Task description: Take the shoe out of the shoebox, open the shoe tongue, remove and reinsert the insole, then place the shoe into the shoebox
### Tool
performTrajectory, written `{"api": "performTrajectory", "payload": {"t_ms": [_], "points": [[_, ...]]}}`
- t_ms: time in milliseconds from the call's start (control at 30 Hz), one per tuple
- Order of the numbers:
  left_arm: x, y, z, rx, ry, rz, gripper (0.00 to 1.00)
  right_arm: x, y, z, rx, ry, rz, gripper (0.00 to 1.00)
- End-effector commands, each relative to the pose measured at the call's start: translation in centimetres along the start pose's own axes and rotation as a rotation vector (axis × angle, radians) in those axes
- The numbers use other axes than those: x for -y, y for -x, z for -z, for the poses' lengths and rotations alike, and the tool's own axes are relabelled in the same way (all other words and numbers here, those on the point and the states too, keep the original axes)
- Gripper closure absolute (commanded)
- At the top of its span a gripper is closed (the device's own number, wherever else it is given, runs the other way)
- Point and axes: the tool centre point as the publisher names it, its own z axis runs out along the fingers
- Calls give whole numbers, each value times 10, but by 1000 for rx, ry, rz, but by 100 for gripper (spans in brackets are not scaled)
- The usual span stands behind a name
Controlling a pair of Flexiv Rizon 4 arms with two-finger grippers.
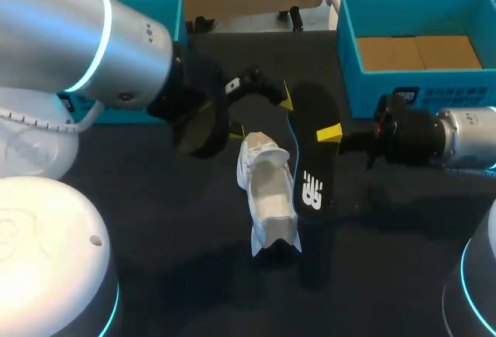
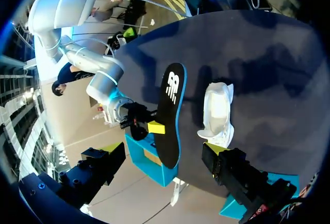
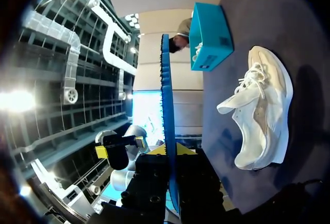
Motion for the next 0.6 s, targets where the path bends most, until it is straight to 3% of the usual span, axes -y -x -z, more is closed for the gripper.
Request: {"api": "performTrajectory", "payload": {"t_ms": [33, 167, 267, 400, 600], "points": [[-7, 10, -3, -193, -19, 3, 0, 0, 2, -3, -3, 2, 1, 100], [-11, 13, -4, -217, -6, -14, 0, 0, 4, -3, -7, 2, 3, 100], [-17, 14, -10, -301, -56, 42, 0, 0, 4, -4, -9, 0, 1, 100], [-16, 18, -14, -367, -61, 16, 0, 0, 4, -4, -9, -3, 0, 100], [-16, 21, -13, -351, -48, -7, 0, -2, 4, -2, -7, -5, 0, 100]]}}
